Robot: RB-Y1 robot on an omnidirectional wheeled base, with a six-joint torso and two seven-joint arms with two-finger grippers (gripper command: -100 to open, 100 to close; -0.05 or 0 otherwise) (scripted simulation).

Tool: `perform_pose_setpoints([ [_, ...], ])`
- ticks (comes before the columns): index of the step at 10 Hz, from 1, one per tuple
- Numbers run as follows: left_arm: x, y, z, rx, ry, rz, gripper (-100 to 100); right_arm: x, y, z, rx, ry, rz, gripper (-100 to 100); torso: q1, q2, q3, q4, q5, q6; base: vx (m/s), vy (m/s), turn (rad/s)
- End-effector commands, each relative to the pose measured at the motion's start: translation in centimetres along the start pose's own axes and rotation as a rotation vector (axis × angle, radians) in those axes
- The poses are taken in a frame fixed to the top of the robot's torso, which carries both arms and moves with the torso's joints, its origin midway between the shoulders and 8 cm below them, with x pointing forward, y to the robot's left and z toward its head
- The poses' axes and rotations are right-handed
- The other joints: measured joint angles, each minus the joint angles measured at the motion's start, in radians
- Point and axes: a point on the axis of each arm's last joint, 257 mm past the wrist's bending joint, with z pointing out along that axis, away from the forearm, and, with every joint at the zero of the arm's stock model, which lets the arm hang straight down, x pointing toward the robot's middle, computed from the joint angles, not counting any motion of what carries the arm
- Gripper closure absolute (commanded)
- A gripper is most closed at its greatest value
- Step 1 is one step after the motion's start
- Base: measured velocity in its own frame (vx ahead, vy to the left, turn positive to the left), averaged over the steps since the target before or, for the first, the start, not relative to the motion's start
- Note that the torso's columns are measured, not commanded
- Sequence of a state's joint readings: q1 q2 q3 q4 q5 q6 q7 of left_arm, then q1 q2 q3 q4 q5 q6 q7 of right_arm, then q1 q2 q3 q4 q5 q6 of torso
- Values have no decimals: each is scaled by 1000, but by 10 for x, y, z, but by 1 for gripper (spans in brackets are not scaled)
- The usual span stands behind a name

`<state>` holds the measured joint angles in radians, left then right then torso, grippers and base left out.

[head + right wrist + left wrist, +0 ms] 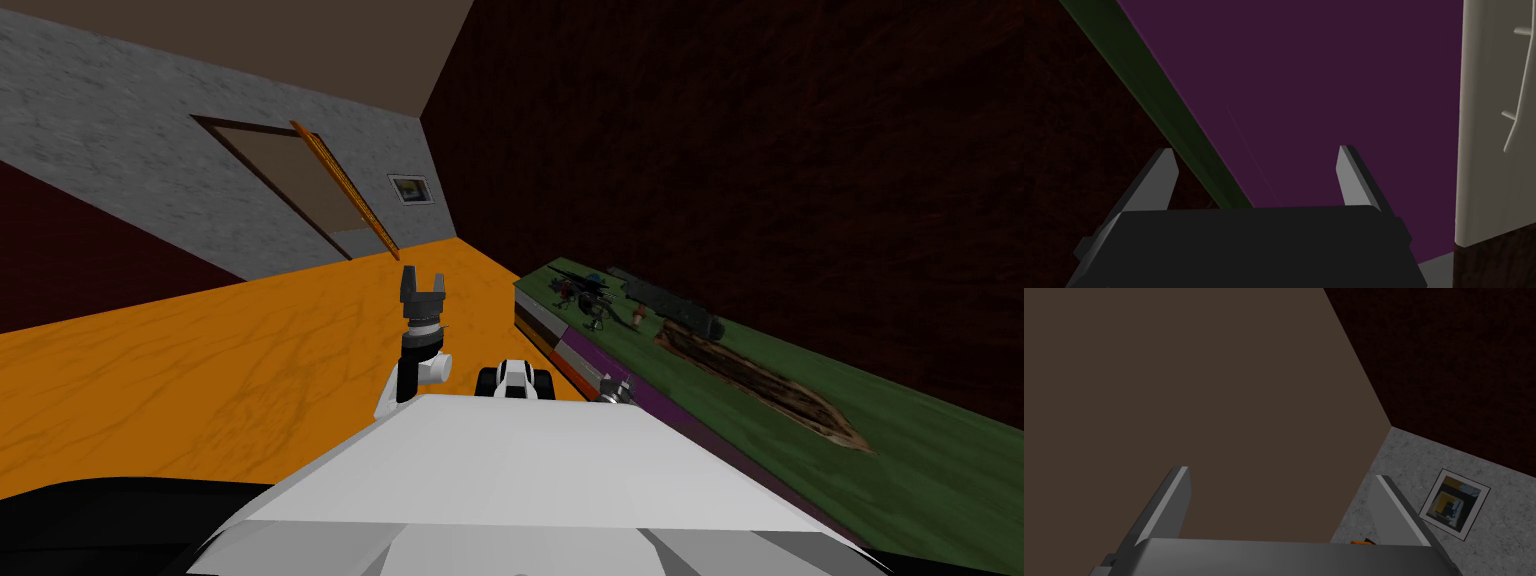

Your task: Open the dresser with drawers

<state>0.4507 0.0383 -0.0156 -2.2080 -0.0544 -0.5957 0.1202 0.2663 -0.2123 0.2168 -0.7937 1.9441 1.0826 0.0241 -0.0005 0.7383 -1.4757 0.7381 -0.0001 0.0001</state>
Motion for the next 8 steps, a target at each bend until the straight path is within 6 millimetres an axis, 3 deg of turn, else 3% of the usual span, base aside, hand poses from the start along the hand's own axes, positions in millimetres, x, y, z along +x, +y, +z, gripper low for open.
perform_pose_setpoints([
  [1,0,0,0,0,0,0,0,7,-9,-8,38,-40,-78,-100,0,-1,-1,0,0,0,126,53,-25],
  [5,0,0,0,0,0,0,0,8,-13,-12,55,-71,-125,-100,-1,2,1,0,0,0,81,24,-17],
  [6,0,0,0,0,0,0,0,11,-22,3,60,-67,-127,-100,-1,3,2,1,0,0,45,-23,43],
  [7,0,0,0,0,0,0,0,9,-19,-4,61,-70,-125,-100,-2,1,1,0,0,0,28,-18,15],
  [8,0,0,0,0,0,0,0,9,-19,-3,60,-69,-126,100,0,1,0,0,0,0,3,-6,-12],
])
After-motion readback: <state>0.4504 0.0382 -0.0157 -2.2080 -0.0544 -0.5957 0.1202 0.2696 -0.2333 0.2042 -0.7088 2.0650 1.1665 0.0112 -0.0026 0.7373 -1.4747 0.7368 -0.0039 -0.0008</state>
